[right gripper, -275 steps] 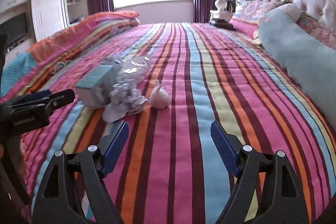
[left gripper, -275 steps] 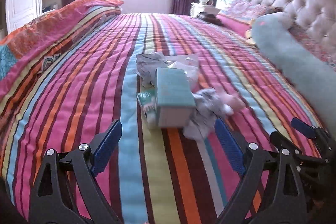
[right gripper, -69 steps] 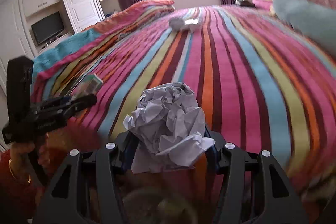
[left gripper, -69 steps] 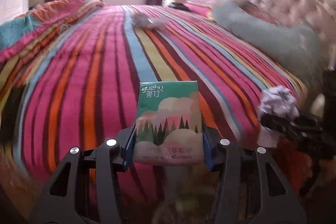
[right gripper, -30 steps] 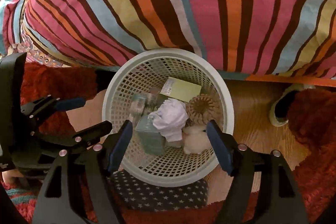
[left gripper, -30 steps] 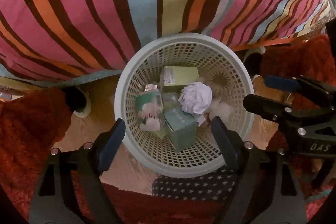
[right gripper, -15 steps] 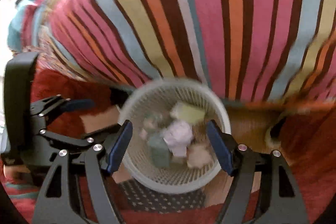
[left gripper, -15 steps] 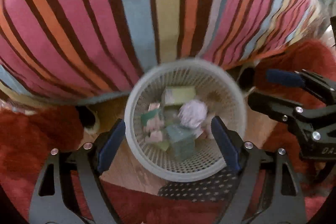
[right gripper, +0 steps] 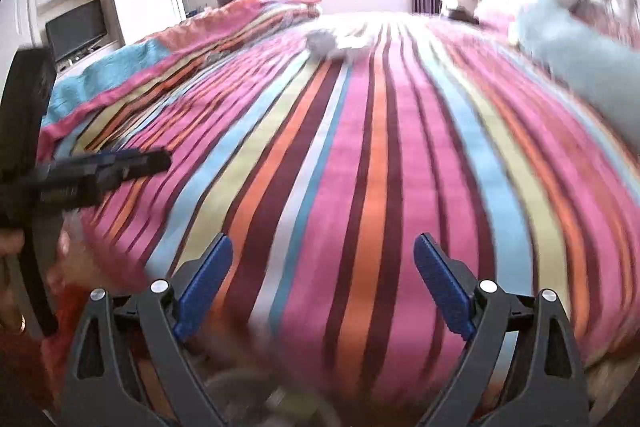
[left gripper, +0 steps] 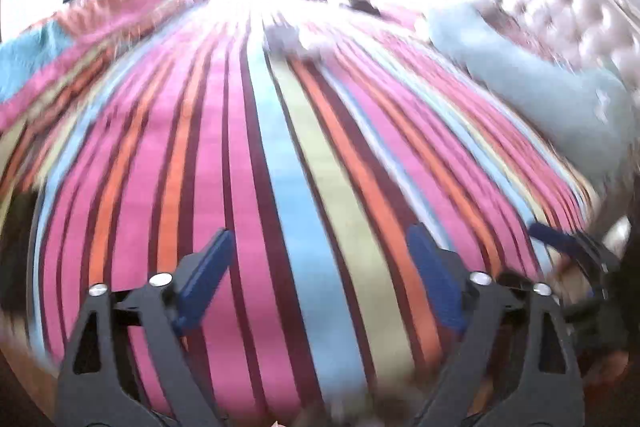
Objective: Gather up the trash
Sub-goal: 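Move both open grippers back to the remaining items on the bed, then grasp the crumpled white paper with left gripper while right grasps the clear plastic bag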
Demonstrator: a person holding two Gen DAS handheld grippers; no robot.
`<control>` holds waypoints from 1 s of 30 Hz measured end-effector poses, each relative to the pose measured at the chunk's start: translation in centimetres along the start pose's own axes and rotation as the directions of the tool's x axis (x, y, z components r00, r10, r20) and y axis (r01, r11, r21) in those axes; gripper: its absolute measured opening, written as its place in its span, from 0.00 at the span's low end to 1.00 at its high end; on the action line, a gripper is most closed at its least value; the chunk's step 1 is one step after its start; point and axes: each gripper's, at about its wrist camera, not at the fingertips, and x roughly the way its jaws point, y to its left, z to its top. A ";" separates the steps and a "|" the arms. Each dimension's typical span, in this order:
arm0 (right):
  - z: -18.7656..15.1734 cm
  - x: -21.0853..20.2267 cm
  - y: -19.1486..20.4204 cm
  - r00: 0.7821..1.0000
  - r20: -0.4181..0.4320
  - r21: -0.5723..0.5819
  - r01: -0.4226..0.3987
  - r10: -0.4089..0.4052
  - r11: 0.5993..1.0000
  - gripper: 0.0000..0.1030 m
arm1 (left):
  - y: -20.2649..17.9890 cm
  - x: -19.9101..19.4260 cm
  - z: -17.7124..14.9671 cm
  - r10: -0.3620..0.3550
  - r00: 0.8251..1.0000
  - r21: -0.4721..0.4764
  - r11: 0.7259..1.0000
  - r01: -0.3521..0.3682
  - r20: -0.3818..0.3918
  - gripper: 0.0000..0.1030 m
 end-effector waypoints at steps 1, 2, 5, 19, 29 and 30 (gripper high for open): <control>2.2 1.8 -0.4 0.999 0.018 -0.014 0.039 -0.039 0.999 0.85 | 0.4 1.6 2.1 0.030 0.999 -0.017 0.999 -0.029 0.029 0.87; 3.5 2.7 -0.3 0.998 0.029 -0.012 0.053 -0.053 0.999 0.85 | 0.7 3.5 4.4 0.049 0.997 -0.033 0.998 -0.047 0.057 0.87; 8.8 7.5 -0.7 0.995 0.062 0.001 0.084 -0.083 0.997 0.85 | 2.1 8.2 9.8 0.063 0.995 -0.083 0.995 -0.056 0.082 0.87; 22.1 27.3 0.4 0.988 0.006 -0.076 0.155 -0.155 0.985 0.85 | 8.2 23.0 23.6 0.008 0.996 -0.195 0.981 -0.025 -0.086 0.88; 24.6 31.0 -3.3 0.993 -0.072 -0.050 0.088 -0.091 0.995 0.85 | 6.9 31.3 27.0 -0.046 0.990 -0.169 0.985 0.024 -0.130 0.88; 24.6 30.8 -4.0 0.993 -0.072 -0.033 0.093 -0.095 0.995 0.85 | 6.8 31.8 27.0 -0.038 0.989 -0.167 0.986 0.014 -0.141 0.88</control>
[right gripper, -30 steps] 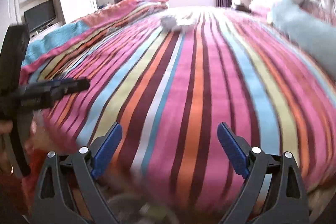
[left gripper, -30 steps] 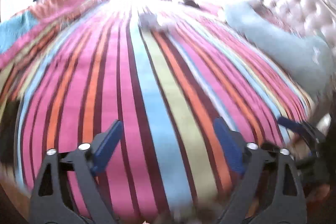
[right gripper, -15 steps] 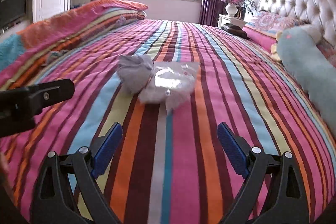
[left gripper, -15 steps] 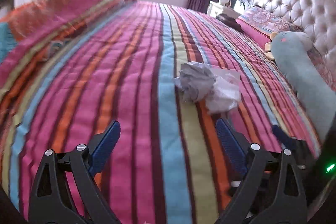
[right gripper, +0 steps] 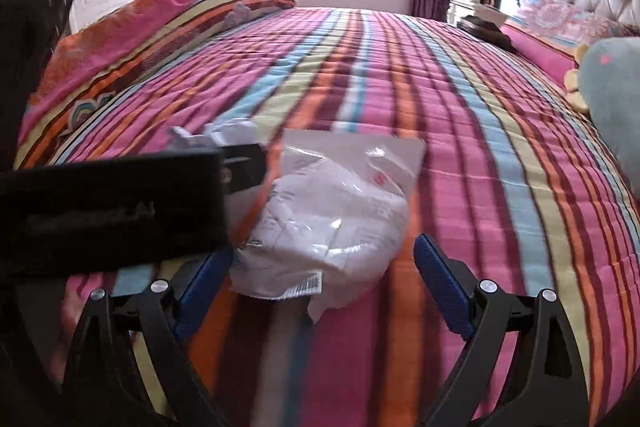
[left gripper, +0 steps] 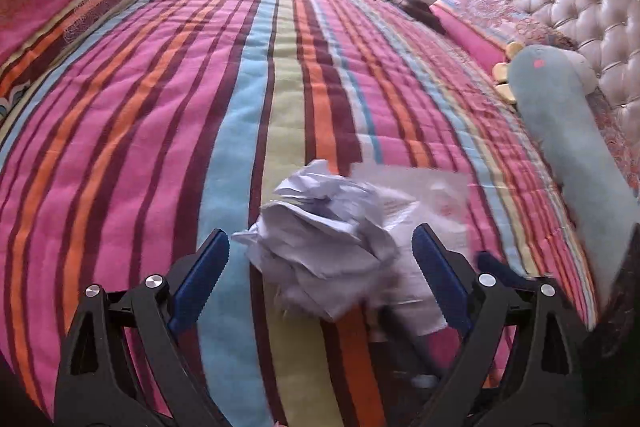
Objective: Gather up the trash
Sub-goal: 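Grasp the crumpled white paper with left gripper while right grasps the clear plastic bag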
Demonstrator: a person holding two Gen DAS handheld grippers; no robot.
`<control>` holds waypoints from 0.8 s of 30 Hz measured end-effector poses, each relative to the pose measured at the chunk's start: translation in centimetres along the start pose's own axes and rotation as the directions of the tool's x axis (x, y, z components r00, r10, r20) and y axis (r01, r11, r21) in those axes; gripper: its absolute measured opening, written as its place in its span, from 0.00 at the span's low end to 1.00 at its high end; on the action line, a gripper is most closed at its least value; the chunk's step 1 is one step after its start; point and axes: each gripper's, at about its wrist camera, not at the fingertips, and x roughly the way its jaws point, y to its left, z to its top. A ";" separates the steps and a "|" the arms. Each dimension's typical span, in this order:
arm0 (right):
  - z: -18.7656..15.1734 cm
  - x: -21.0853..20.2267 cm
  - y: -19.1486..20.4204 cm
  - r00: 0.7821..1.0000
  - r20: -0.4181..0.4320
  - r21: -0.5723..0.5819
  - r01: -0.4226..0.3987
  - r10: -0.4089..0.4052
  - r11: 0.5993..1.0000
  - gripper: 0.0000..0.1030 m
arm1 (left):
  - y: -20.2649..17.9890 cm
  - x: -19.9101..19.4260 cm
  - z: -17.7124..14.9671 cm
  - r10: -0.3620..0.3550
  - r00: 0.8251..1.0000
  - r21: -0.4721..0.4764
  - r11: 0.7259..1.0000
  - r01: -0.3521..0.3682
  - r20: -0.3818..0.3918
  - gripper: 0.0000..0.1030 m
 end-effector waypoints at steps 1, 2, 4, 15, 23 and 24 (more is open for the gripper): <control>0.0 -0.1 -0.4 1.000 0.001 0.013 0.002 -0.002 1.000 0.85 | 0.0 0.8 0.0 0.015 1.000 0.014 1.000 -0.015 -0.022 0.88; -0.1 -0.1 -0.8 1.000 0.002 0.029 0.000 0.000 1.000 0.85 | 0.1 1.1 0.0 0.017 0.999 0.022 1.000 -0.017 -0.030 0.88; 0.0 0.1 -1.1 1.000 -0.004 0.042 -0.006 0.006 0.999 0.85 | 0.9 1.6 -0.1 0.052 0.998 0.024 0.998 -0.052 -0.039 0.88; 2.5 3.4 0.7 0.999 -0.032 -0.015 0.029 -0.030 0.999 0.85 | 2.5 2.8 0.8 0.115 0.993 0.041 0.993 -0.115 -0.009 0.88; 2.2 4.5 -1.5 0.995 -0.088 0.087 -0.037 0.044 0.996 0.71 | 2.3 3.1 0.8 0.135 0.990 0.050 0.989 -0.137 0.034 0.86; 2.1 4.5 -1.6 0.995 -0.089 0.095 -0.036 0.045 0.995 0.69 | 2.5 3.0 0.8 0.135 0.990 0.045 0.990 -0.137 0.036 0.83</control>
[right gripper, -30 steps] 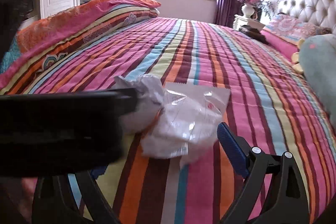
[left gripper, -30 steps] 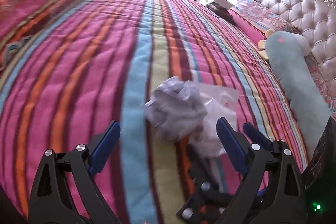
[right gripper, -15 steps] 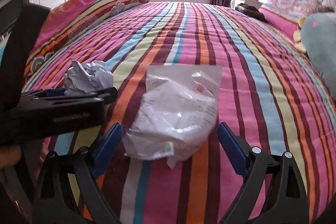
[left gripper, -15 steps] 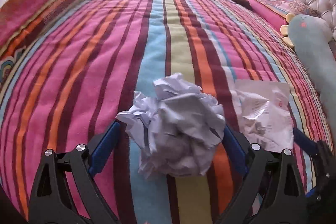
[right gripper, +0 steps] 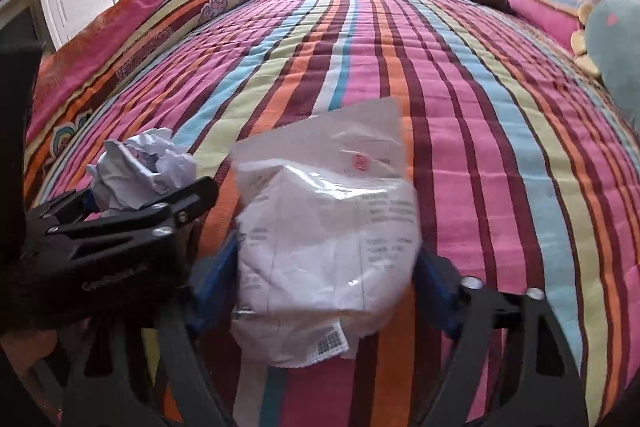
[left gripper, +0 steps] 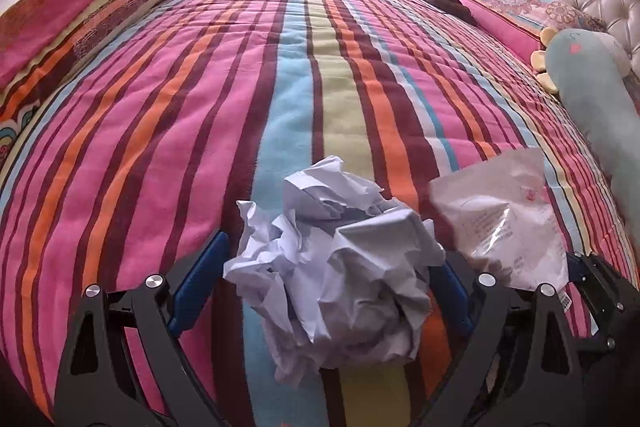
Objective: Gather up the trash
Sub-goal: 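Grasp the crumpled white paper with left gripper while right grasps the clear plastic bag, then carry both items over the wastebasket and open both grippers to drop them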
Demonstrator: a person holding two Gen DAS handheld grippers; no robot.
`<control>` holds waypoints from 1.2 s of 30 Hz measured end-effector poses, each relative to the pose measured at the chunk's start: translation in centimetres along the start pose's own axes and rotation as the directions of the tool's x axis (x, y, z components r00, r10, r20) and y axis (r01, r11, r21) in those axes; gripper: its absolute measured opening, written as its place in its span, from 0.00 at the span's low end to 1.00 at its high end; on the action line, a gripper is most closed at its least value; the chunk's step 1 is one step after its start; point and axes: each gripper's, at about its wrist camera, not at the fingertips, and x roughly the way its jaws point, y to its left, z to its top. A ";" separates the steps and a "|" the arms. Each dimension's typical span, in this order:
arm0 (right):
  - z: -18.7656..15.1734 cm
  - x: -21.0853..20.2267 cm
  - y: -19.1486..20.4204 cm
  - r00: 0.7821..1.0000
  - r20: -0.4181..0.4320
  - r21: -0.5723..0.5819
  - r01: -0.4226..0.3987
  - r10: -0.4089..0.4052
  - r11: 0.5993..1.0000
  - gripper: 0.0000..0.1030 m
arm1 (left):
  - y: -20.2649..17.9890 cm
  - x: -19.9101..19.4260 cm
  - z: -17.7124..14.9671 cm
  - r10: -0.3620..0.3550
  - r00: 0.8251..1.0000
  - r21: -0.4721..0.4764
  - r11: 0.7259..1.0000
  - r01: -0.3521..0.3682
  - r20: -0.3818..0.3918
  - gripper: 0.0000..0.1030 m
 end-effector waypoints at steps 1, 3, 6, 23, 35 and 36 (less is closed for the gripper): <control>0.0 0.0 -0.1 1.000 -0.001 0.005 -0.001 0.001 1.000 0.67 | 0.2 -0.1 0.0 0.010 1.000 -0.003 1.000 -0.010 0.004 0.71; -0.1 0.0 -0.1 1.000 0.000 0.006 0.002 -0.002 1.000 0.66 | 0.7 -0.1 0.1 0.020 1.000 -0.004 1.000 -0.020 0.013 0.60; -0.3 -0.4 0.0 1.000 0.007 -0.010 0.011 -0.011 1.000 0.63 | 0.9 -0.3 -0.1 0.012 1.000 0.015 1.000 -0.013 0.018 0.58; -15.2 -16.8 0.1 0.991 0.134 0.028 0.013 -0.016 1.000 0.62 | -1.5 -18.1 -17.8 -0.044 0.991 0.095 0.995 0.033 0.126 0.58; -31.9 -34.8 2.1 0.967 0.238 -0.038 -0.084 0.090 0.996 0.63 | -3.5 -37.1 -41.3 -0.126 0.980 0.135 0.985 0.106 0.151 0.58; -33.9 -36.1 2.4 0.967 0.229 -0.038 -0.107 0.113 0.994 0.63 | -3.6 -38.2 -43.6 -0.125 0.983 0.134 0.985 0.107 0.137 0.58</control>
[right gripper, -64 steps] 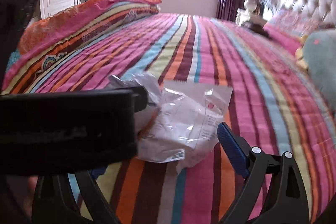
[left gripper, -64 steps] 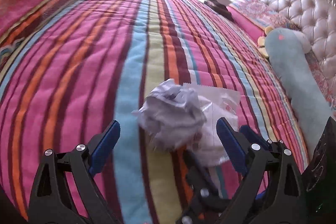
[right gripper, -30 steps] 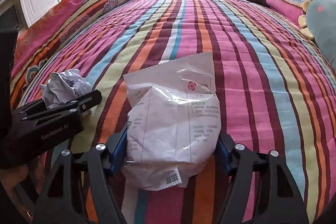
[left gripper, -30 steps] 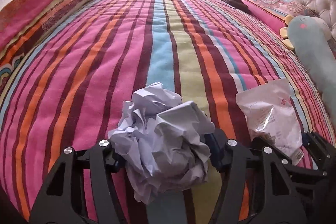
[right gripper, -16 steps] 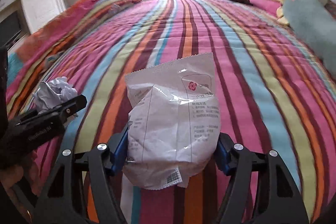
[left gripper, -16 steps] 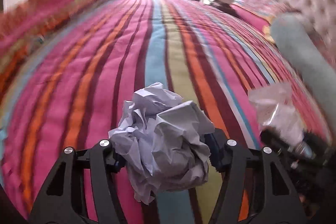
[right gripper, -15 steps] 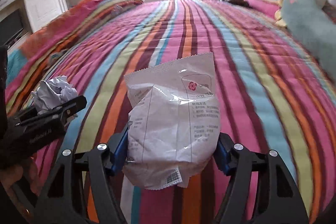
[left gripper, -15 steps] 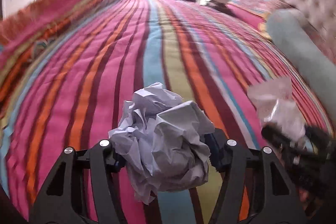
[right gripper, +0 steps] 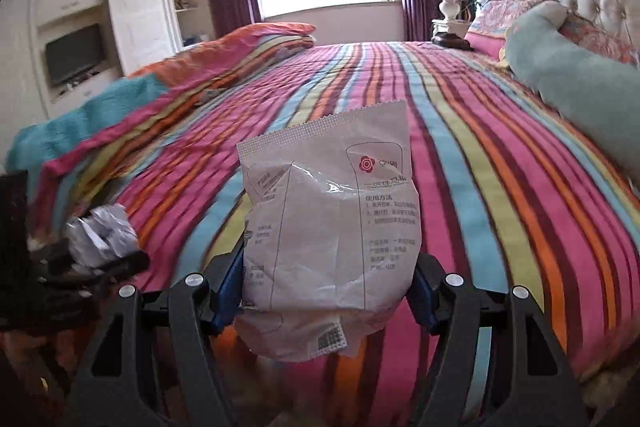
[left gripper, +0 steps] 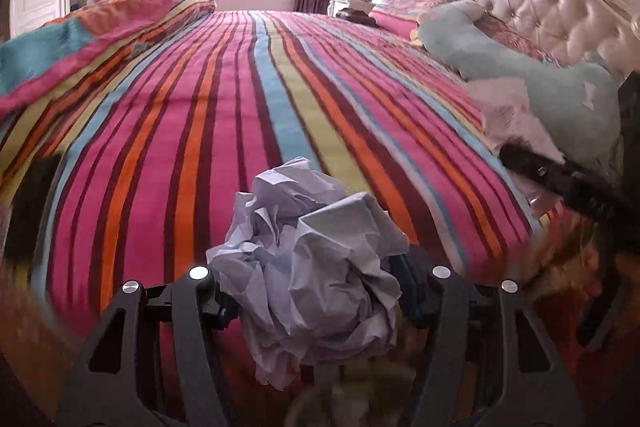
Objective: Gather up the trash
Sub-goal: 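Carry both items over the wastebasket and open both grippers to drop them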
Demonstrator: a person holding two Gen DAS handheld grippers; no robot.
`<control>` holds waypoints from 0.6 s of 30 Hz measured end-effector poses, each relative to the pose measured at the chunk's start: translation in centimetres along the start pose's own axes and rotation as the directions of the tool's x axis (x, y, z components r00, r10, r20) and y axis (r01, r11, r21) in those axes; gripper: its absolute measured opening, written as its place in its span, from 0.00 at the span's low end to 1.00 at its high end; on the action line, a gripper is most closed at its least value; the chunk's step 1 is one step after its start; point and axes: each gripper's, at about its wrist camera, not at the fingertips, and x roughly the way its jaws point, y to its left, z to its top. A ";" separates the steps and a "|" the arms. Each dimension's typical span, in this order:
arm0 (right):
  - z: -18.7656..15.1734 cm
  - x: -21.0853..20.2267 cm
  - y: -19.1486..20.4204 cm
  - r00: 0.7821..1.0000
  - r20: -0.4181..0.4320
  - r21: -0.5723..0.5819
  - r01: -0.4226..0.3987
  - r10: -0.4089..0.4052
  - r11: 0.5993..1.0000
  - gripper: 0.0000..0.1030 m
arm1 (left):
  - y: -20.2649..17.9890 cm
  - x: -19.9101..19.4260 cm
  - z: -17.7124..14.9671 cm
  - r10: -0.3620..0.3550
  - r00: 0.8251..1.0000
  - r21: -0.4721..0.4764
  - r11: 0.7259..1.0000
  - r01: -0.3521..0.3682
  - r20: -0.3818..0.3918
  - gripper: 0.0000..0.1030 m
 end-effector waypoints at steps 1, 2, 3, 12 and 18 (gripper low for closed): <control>-0.9 -0.7 0.3 1.000 -0.012 0.007 -0.012 0.013 1.000 0.63 | -0.3 -0.7 -1.3 0.001 1.000 0.001 1.000 -0.001 -0.015 0.58; -2.5 -1.7 0.7 0.999 -0.034 0.023 -0.029 0.030 0.999 0.63 | -0.7 -1.5 -3.3 0.009 0.999 0.005 1.000 -0.009 -0.040 0.58; -3.9 -2.3 1.1 0.998 -0.055 0.033 -0.042 0.044 0.999 0.63 | -1.1 -2.0 -4.7 0.019 0.998 0.007 1.000 -0.018 -0.059 0.58; -15.6 -1.7 3.2 0.931 -0.355 0.113 -0.046 0.084 0.993 0.63 | -3.1 -1.5 -16.0 0.028 0.950 0.025 0.999 -0.021 -0.311 0.58; -20.6 1.4 3.5 0.823 -0.546 0.225 -0.035 0.156 0.974 0.63 | -3.6 3.0 -19.1 -0.006 0.867 0.038 0.999 0.029 -0.499 0.58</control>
